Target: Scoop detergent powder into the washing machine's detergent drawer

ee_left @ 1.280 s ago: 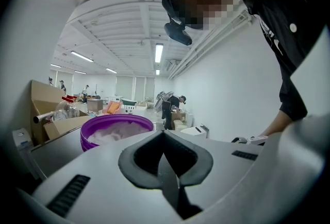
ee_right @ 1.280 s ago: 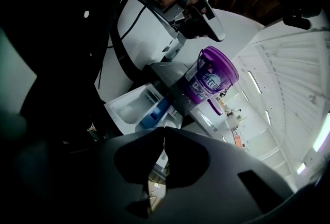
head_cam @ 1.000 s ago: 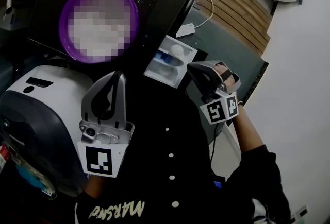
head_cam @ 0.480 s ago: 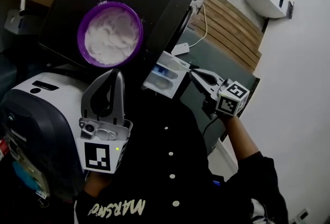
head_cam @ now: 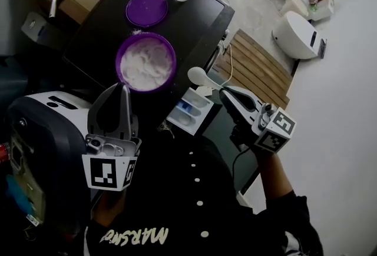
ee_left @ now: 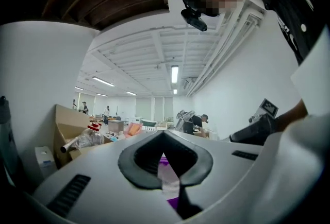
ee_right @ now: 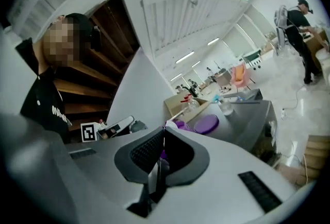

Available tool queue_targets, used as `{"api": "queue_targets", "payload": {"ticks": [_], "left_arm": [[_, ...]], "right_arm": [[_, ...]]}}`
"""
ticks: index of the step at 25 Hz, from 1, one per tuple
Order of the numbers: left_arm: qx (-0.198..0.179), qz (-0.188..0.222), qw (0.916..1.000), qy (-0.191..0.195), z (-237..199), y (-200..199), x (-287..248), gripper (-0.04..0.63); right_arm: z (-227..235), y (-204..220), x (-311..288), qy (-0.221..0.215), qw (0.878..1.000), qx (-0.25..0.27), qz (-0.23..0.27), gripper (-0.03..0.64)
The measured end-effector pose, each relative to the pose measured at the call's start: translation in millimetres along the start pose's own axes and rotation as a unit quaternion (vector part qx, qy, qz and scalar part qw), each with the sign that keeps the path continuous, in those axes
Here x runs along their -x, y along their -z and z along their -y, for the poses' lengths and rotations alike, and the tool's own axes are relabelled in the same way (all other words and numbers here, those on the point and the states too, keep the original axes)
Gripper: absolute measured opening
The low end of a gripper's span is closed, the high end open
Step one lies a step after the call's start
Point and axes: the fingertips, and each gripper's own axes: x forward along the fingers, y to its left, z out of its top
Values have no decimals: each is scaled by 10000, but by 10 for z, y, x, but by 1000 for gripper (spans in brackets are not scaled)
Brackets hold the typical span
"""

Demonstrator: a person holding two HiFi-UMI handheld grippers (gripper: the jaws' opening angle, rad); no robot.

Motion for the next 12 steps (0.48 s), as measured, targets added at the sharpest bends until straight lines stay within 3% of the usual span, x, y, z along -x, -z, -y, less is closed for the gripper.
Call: {"api": "queue_targets", "payload": {"ticks": [8, 10, 12], "left_arm": [[-115, 335, 9973, -643, -357, -272, 236, 5], [-141, 346, 9965, -743, -412, -278, 302, 5], [-137, 323, 9959, -839, -456, -256, 361, 5]], "right_arm": [[-528, -460, -673, -535, 9913, 1178, -244, 31], [-575, -373, -843, -498, 9846, 1565, -592, 31], [-507, -173, -948, -270, 9704, 2141, -1087, 31]]}}
